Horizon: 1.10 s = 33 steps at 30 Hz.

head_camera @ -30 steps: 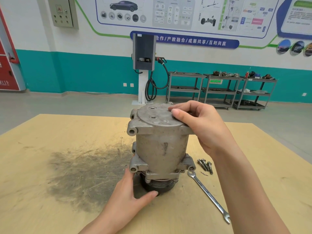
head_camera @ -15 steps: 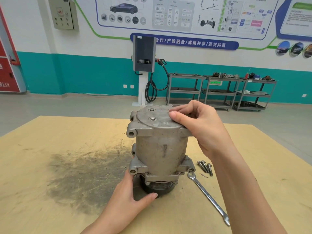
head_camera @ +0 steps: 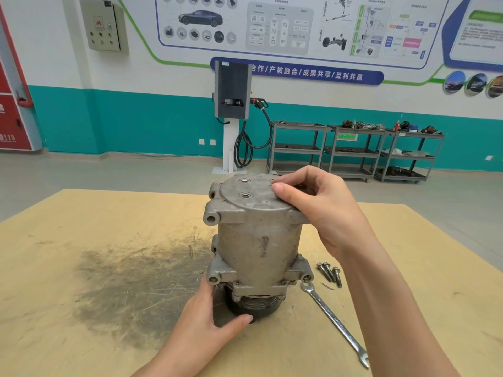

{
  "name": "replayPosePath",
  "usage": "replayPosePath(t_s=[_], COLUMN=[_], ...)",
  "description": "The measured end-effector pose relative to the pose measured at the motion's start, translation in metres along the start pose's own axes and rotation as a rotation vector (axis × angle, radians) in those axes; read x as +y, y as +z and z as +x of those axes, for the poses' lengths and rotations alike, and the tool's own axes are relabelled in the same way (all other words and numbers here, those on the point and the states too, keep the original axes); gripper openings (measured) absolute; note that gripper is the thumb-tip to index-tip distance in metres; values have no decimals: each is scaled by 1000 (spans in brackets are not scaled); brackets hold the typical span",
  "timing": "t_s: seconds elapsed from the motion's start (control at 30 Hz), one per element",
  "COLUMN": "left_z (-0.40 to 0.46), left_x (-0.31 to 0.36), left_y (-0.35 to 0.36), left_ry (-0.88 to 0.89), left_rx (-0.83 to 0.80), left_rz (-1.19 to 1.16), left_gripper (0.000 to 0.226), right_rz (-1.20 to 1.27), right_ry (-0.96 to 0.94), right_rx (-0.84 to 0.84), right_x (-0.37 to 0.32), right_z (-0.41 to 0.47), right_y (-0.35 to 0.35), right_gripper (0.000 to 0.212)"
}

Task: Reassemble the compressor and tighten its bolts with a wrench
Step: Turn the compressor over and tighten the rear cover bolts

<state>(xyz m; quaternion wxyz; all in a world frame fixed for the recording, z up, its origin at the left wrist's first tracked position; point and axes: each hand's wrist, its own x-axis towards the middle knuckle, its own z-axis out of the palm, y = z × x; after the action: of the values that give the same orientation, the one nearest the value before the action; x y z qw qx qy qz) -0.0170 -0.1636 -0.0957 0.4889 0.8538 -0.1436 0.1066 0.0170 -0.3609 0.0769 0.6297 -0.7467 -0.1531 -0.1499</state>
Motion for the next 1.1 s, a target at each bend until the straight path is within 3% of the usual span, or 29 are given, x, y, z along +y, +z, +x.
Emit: replayPosePath(t_s=[0.13,0.27,0.4,0.5,0.6,0.83,0.9,1.0,1.1], left_z=[0,1,2,3,3,6,6,6,6], left_x=[0,-2,-5,-5,-4,-2,-2,-1,-1], left_y=[0,0,0,0,0,-1,-2,-2,-1], left_ry=[-3,-23,-66,-75,-87,-106,-113,-111,-112], left_rx=[-2,-6,-10,-23,-33,-74,-78,-80,-77], left_rz=[-3,5,20,25,36,46,48,48,39], left_gripper=[84,81,83,84,91,96,95,94,96], right_rz=[14,-5,-34,0,6,-36,-17,-25,-28], right_ry=[12,18,-13,-1,5,0,2,6,11], right_rx=[-141,-93,5,-89,-150,2,-65,-189,-165], right_x=[-1,-2,1,0,-1,1,-1,-2,-2], right_z=[-1,1,2,-1,-1,1,0,-2,0], right_y=[-9,-3,3,-4,-8,3,-2,-12,-13], right_gripper=[14,7,14,4,15,12,3,15,13])
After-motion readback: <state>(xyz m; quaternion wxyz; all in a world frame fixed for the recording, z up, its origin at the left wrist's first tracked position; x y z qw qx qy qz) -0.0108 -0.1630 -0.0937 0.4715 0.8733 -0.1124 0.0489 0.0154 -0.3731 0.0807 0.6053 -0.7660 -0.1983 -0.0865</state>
